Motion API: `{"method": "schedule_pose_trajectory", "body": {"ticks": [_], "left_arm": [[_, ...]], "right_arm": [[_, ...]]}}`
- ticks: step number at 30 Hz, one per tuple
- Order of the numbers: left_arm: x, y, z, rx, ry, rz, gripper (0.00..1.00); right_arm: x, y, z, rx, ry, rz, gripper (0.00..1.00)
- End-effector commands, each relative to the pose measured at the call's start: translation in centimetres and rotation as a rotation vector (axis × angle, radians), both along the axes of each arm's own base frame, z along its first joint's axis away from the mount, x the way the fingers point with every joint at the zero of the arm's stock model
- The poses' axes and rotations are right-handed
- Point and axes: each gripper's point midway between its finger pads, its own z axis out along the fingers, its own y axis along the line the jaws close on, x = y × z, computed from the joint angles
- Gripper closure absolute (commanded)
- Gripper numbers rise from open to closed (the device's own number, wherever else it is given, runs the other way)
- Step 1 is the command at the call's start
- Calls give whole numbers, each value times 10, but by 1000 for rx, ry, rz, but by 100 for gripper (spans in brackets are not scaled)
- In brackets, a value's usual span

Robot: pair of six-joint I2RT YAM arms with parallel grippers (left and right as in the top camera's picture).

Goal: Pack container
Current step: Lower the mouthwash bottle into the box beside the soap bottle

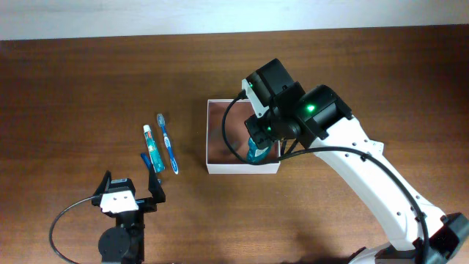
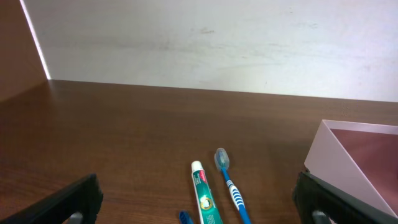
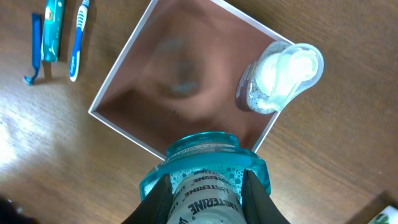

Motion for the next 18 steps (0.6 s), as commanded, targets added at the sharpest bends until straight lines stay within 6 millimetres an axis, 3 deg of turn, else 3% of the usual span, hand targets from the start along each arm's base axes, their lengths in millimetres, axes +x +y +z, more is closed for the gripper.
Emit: {"method": "schedule_pose_trajectory", "body": {"ticks": [1, 12, 18], "left_arm": [[0, 3, 0, -12, -7, 17, 1], [0, 3, 0, -12, -7, 17, 1], [0, 3, 0, -12, -7, 17, 1]], "right_arm": [[-2, 1, 2, -31, -25, 87, 78], [-5, -2, -1, -61, -21, 138, 78], [-9, -5, -14, -97, -5, 195, 78]]}}
